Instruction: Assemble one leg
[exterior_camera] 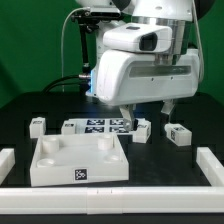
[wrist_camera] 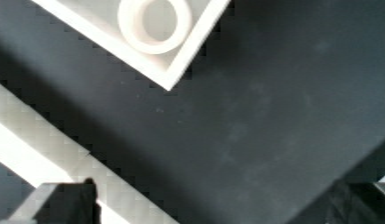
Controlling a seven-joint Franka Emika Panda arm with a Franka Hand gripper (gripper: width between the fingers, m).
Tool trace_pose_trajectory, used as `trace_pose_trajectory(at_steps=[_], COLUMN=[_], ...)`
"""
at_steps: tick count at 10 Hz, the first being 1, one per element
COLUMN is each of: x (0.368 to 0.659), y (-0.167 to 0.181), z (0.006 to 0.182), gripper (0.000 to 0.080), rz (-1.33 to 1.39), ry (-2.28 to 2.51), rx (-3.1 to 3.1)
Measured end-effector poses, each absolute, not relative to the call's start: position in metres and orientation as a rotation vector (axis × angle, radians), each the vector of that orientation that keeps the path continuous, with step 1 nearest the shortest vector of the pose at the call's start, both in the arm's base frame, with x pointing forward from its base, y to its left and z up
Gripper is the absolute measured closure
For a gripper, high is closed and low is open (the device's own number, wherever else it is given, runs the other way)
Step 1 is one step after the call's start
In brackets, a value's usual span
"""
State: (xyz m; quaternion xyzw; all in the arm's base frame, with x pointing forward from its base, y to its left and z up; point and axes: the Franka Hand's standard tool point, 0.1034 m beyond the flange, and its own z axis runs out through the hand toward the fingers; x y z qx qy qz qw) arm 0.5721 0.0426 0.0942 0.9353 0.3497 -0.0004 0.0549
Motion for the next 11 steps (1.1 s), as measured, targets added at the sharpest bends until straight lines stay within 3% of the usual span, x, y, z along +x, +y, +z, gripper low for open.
trace_pose_trajectory(at_steps=[2,6,11], x=[0.573,0.531,0.527], y=[0.031,-0.03,-0.034], z=[0.093,0.074,0.072], gripper=[0.015,0.015,0.015], rz=[0.024,0.005,-0.033], ry=[1.185,1.739,1.754], rx=[2.793,2.501,2.487])
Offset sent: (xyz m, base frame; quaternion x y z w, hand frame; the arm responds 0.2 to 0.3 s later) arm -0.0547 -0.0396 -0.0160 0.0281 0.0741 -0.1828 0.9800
